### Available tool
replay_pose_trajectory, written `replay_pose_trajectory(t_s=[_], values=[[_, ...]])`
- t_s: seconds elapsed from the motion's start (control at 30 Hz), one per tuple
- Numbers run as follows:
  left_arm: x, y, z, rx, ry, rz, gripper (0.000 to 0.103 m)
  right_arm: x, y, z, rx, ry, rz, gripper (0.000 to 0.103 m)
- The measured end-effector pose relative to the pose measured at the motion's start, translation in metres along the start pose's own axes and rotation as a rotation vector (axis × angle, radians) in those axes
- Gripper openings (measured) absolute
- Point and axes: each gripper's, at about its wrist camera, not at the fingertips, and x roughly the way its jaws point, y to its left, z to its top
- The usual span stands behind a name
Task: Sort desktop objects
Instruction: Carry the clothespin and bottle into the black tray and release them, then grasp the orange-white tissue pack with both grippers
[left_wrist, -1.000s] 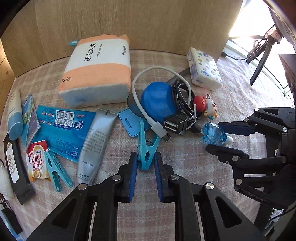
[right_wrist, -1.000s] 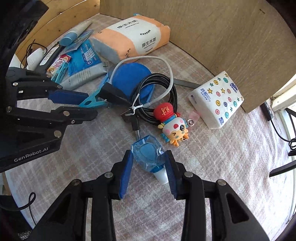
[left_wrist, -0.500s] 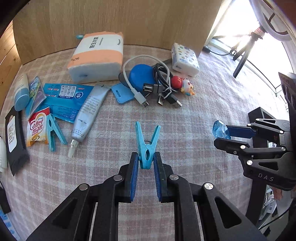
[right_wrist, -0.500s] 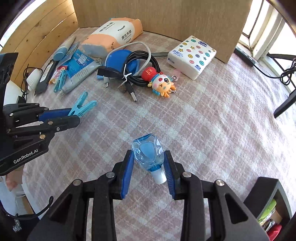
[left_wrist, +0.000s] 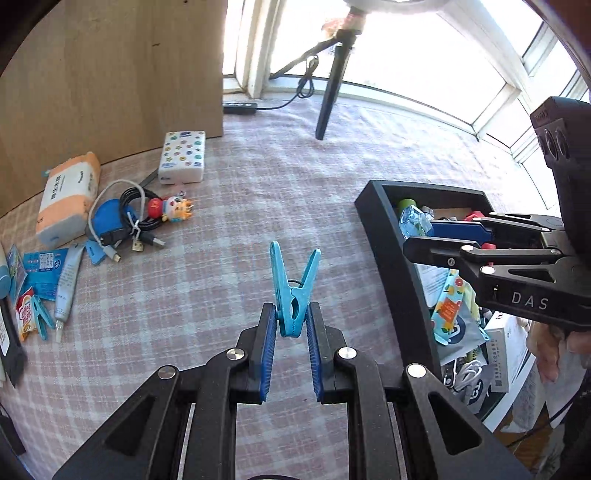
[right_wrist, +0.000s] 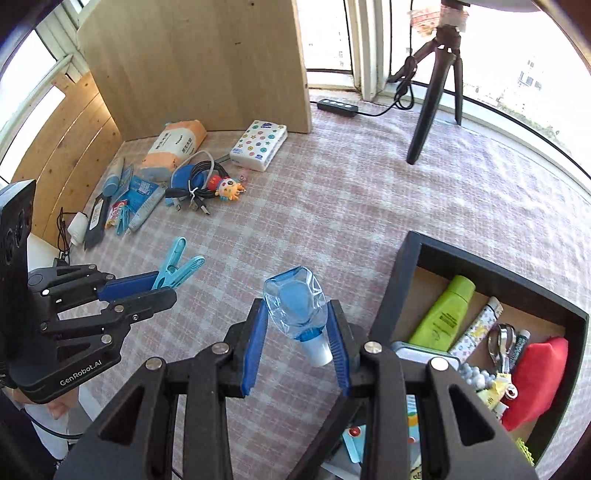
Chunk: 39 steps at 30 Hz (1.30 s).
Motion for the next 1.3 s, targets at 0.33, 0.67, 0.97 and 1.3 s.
replay_pose_trajectory(t_s=[0.33,0.67,0.97,1.3], values=[[0.029,-0.123,0.009,0.184,0.069,-0.097,0.016,-0.047,-0.111,-0.072,0.213,-0.018,-0.127,0.032],[0.048,-0.191,-0.005,0.334,0.111,-0.123,0.020,-0.065,-0.170,-0.113,0.347,-0.026,-0.175,0.032],[0.036,-0.160,-0.005,0.295,0.052,-0.057,0.073,-0.067,-0.160,-0.102,0.329,-0.064,-0.210,0.050],[0.019,-0.072,0.019,0.147,0.008,0.014,0.067,-0.053,-0.108,-0.050,0.245,-0.074,-0.149,0.050]])
